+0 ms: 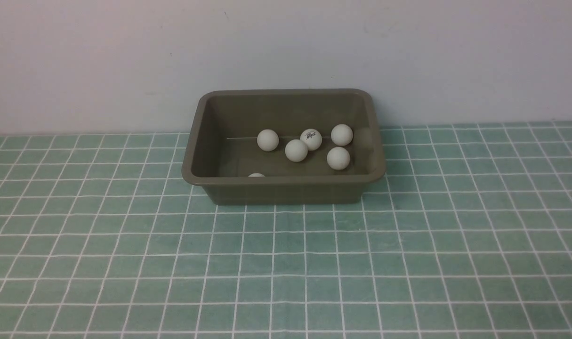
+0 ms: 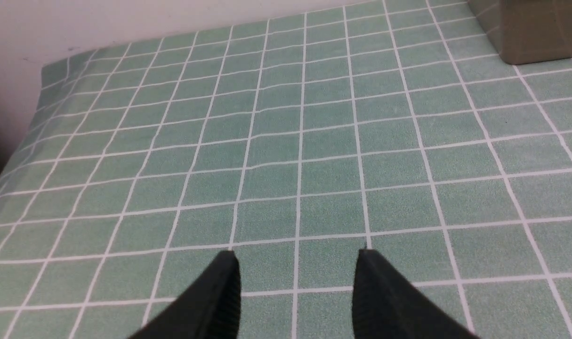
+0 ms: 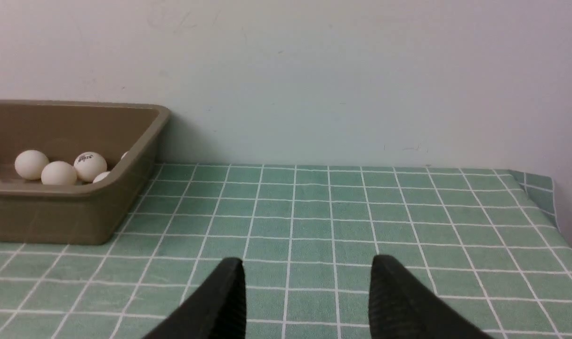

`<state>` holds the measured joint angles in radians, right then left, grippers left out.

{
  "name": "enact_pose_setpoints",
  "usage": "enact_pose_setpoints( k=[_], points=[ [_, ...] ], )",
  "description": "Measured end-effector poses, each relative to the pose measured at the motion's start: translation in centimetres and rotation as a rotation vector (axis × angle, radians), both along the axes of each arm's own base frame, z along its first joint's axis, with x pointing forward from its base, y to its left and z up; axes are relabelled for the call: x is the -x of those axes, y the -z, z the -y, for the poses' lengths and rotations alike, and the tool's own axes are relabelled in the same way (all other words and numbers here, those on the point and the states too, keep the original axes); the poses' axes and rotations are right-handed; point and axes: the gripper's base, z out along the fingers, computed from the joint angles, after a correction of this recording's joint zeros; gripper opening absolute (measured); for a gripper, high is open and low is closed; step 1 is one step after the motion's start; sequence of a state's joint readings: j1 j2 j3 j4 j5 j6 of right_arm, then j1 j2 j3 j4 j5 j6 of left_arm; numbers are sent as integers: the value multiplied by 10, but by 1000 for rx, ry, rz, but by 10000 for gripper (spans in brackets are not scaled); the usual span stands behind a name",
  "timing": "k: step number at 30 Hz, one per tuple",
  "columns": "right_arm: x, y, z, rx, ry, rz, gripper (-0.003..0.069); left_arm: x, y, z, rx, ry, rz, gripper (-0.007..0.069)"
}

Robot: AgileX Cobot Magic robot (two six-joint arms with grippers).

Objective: Put the table tennis balls in the box on the green coffee tablecloth.

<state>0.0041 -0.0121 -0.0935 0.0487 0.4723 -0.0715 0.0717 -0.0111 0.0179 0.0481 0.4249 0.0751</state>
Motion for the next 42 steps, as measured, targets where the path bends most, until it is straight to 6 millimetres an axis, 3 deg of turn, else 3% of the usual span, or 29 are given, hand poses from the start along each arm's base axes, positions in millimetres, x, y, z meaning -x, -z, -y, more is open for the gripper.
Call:
enact_pose_setpoints(
  k=[17,42],
  points=[
    [-4,32,-1,-15,-11,-92,336,0,0,0,0,0,1,300],
    [-5,31,-1,-13,-9,-49,336,0,0,0,0,0,1,300]
  ],
)
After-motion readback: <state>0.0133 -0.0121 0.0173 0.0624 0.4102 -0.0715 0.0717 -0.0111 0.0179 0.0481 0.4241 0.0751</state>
